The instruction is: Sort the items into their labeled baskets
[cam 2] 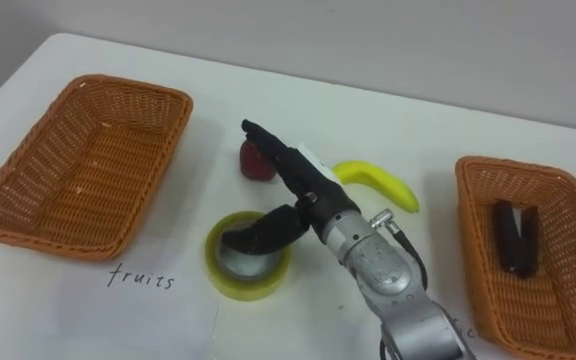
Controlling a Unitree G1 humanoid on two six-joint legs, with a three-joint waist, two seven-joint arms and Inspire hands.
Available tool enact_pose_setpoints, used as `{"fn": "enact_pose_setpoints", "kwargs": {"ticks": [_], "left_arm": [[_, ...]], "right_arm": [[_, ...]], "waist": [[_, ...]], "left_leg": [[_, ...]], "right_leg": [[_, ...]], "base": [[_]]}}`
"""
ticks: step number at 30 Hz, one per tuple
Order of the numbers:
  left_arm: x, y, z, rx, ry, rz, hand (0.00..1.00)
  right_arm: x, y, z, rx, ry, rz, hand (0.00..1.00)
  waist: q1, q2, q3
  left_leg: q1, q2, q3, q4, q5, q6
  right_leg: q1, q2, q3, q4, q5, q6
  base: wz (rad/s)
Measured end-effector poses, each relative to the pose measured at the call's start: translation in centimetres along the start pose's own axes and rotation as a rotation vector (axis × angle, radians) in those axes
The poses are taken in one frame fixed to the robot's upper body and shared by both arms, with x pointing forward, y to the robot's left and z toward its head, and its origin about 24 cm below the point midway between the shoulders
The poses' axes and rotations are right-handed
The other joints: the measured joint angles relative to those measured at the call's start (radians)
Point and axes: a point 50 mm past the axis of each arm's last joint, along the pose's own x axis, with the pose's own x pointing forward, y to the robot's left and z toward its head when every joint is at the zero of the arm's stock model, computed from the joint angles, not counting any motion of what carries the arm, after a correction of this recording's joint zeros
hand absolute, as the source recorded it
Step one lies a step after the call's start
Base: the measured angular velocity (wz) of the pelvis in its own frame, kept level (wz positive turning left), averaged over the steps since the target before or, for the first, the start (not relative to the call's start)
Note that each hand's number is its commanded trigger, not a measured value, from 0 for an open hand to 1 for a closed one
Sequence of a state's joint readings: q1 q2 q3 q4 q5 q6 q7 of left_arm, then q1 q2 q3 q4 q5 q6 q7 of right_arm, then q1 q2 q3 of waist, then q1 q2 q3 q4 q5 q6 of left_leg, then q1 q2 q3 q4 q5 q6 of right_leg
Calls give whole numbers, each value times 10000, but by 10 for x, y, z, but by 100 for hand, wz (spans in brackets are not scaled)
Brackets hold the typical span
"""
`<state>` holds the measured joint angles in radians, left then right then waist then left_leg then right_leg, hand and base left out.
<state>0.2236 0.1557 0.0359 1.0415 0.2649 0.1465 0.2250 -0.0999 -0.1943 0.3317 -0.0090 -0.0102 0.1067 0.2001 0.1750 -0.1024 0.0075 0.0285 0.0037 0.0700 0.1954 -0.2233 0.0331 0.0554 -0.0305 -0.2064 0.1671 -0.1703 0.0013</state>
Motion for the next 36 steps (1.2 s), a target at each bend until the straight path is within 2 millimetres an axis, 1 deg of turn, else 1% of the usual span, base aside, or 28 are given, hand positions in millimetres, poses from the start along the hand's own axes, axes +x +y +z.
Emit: {"fn": "enact_pose_setpoints", "kwargs": {"ticks": [7,9,13,19,30,36], "left_arm": [[0,0,0,4,-5,-28,0],[0,0,0,-2,-2,-31,0],[0,0,1,-4,-19,-5,0],[0,0,0,2,-7,-12,0],[0,0,0,10,30,-148,0],[0,0,2,-15,-50,-149,0]], "right_arm": [[0,1,-1,-316,74,136,0],[0,1,-2,-708,129,189,0],[-1,0,-2,-1221,231,214,0],[-1,0,-3,-1685,404,281,0],[-1,-1,-8,-2963,846,370,0],[-1,-1,-9,-3145,876,359,0]], "waist": [[-19,73,23],[-25,71,21],[-55,55,13],[-58,-13,-31],[-46,-54,-43],[-58,-64,-49]], "left_leg": [[7,0,-14,25,0,0],[11,3,-38,29,0,-1],[12,-8,-138,58,0,-1],[28,-11,-184,92,-1,-1],[-2,-17,-293,101,1,-7],[7,-20,-317,102,3,-8]], "right_leg": [[27,1,-19,3,1,1],[30,0,-64,7,1,1],[73,-10,-155,7,1,1],[128,-11,-174,7,1,1],[174,-15,-289,20,8,-11],[192,-16,-307,15,9,-13]], "base": [[0],[2],[6],[1],[2],[0]]}}
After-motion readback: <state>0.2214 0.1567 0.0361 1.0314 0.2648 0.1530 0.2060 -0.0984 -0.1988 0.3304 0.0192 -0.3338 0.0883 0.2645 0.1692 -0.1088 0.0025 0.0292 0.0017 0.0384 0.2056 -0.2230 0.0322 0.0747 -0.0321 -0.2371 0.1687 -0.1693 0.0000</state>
